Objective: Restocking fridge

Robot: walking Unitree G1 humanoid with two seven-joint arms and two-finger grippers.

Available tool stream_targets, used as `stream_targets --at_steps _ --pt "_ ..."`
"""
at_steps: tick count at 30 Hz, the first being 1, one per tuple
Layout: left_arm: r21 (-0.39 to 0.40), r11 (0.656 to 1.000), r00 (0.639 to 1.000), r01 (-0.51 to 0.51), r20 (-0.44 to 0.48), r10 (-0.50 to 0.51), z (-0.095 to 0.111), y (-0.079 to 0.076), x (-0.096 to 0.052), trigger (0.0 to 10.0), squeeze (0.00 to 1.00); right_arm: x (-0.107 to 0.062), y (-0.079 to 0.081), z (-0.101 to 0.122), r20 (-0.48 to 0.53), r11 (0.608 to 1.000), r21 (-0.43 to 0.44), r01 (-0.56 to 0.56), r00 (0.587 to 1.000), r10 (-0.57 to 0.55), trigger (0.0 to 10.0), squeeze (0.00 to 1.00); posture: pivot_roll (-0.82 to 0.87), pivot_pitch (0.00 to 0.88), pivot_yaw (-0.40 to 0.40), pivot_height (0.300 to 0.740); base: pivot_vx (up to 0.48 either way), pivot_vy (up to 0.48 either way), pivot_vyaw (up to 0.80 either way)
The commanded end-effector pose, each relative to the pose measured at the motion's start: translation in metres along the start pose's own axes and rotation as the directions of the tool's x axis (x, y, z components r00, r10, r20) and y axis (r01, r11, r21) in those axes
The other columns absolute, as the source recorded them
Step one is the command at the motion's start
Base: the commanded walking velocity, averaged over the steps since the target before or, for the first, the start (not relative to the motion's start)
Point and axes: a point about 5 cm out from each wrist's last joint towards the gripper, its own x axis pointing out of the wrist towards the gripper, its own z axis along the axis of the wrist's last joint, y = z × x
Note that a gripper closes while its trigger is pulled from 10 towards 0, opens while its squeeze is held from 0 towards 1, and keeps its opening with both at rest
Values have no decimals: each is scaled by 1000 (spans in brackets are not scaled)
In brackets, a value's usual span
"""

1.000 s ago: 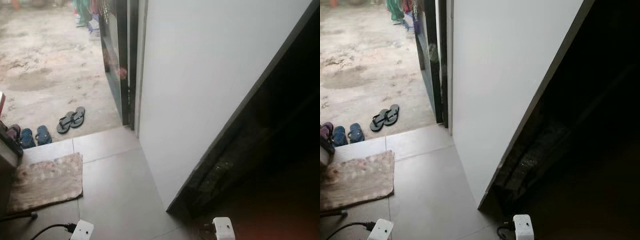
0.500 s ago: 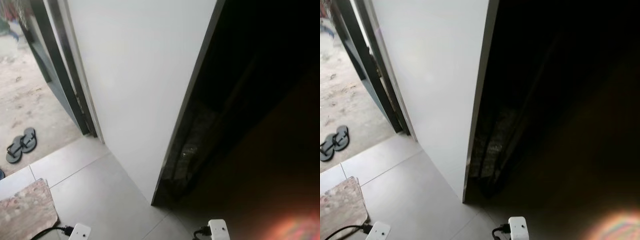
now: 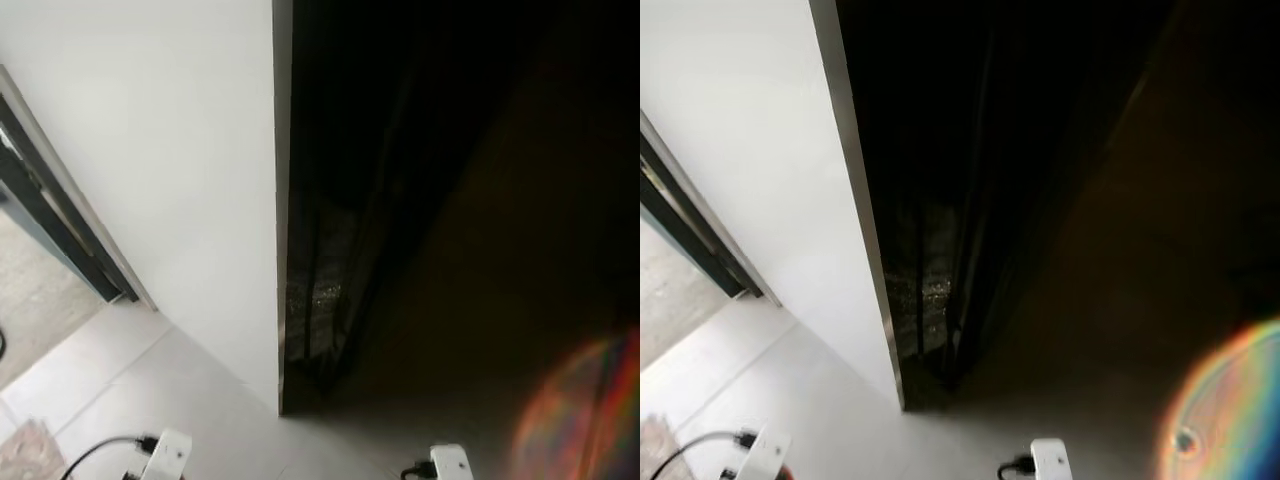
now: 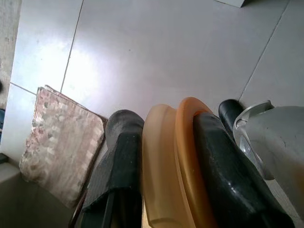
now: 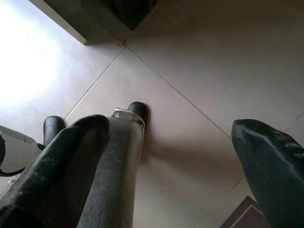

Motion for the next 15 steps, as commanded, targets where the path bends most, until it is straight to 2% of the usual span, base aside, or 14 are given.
stream_targets --at_steps 1,9,15 --pt "10 1000 998 15 -62 -14 -18 -4 -4 10000 0 -3 1 -13 -37 1000 15 3 999 -2 10000 0 123 139 -56 740 0 0 0" --pt "16 1000 998 19 -64 -18 -18 -3 -4 10000 0 -2 3 -12 -34 1000 22 5 999 -5 10000 0 120 134 -41 740 0 0 0" --pt "37 999 998 16 -59 -14 -15 4 -3 10000 0 -1 7 -11 -25 999 41 4 1000 -3 10000 0 118 127 -17 740 0 0 0"
